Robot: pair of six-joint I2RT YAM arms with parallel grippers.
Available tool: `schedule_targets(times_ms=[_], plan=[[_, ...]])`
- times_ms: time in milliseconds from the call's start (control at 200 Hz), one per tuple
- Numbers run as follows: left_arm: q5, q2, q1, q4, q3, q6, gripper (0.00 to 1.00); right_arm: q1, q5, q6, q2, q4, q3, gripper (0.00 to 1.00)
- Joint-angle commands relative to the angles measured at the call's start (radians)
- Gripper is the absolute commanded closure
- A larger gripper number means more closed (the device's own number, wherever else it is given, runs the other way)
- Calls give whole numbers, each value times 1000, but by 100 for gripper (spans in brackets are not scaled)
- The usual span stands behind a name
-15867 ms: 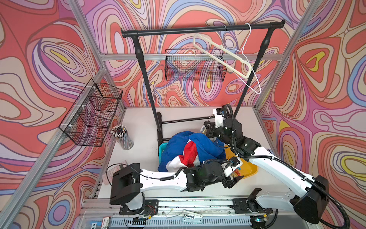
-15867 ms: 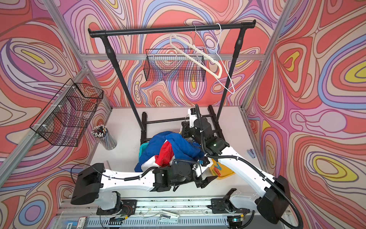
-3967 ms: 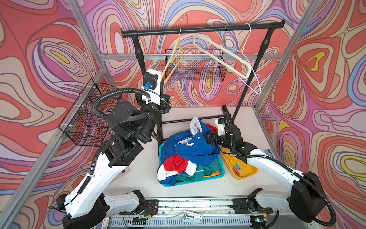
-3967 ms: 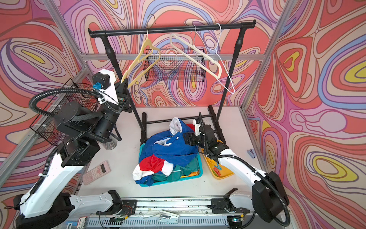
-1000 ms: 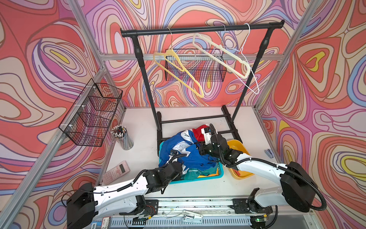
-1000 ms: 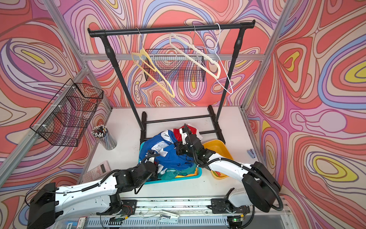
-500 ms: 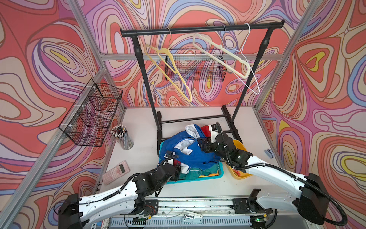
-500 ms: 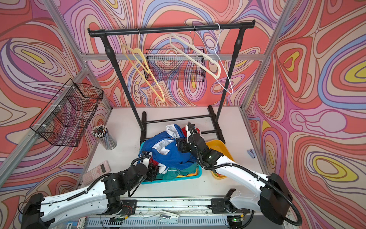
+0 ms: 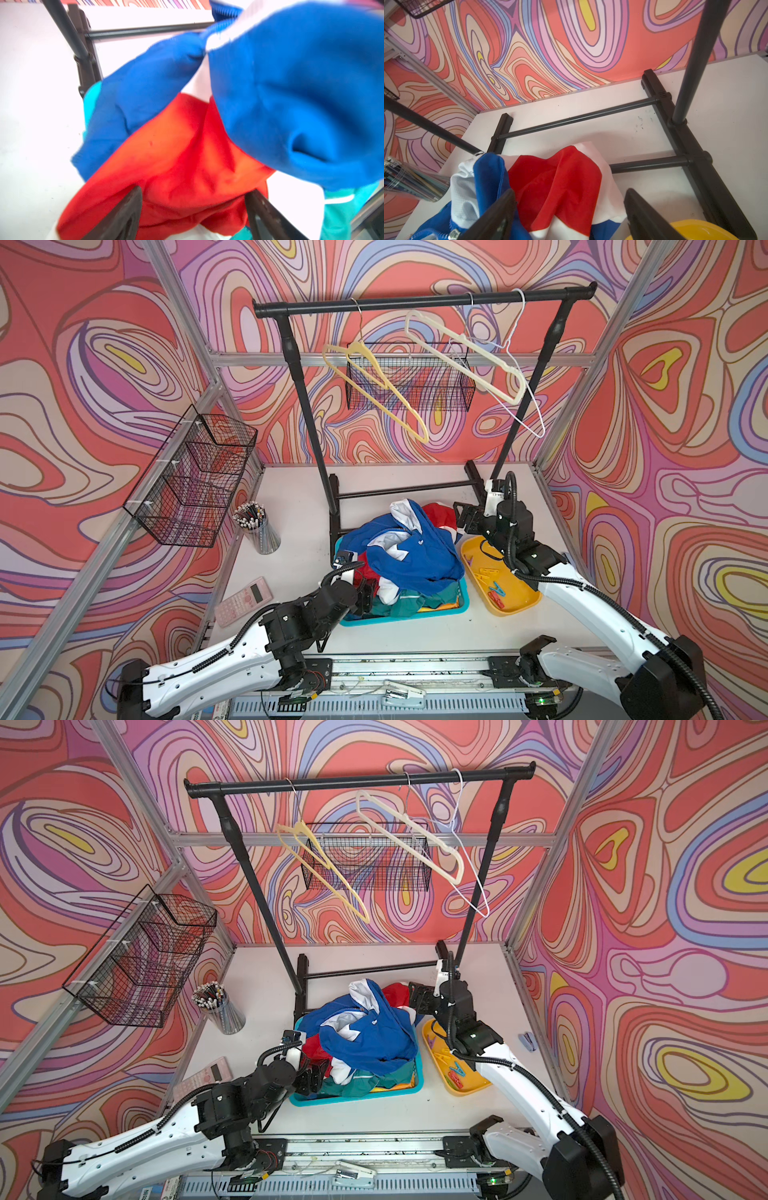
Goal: Remove the clothespins securing jackets to the hanger
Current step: Adjust the jacket in the basket.
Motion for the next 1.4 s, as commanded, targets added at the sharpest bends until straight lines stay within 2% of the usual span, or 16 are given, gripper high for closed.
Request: schedule_targets(times_ms=[0, 195, 325, 716, 916, 1141, 1287, 1392], plan=[[-80, -37, 7, -75, 39, 18, 16, -84, -123, 53, 33, 41, -28, 12], [-144, -104, 7, -96, 44, 50, 4, -211, -283, 131, 164, 149, -48, 10], [-183, -121, 7, -126, 55, 62, 2, -260, -380, 180, 267, 244, -55, 6], [-210, -153, 7, -151, 38, 46, 0, -276, -587, 376, 482, 509, -69, 7], [-214, -158, 7, -140, 35, 56, 0, -275, -638, 416, 518, 533, -77, 11], [-214, -157, 7, -136, 37, 55, 0, -259, -714, 428, 557, 544, -64, 31], [-239, -168, 7, -160, 53, 65, 0, -255, -762, 426, 552, 537, -69, 61], [-251, -188, 7, -166, 54, 73, 0, -252, -739, 411, 487, 520, -85, 75]])
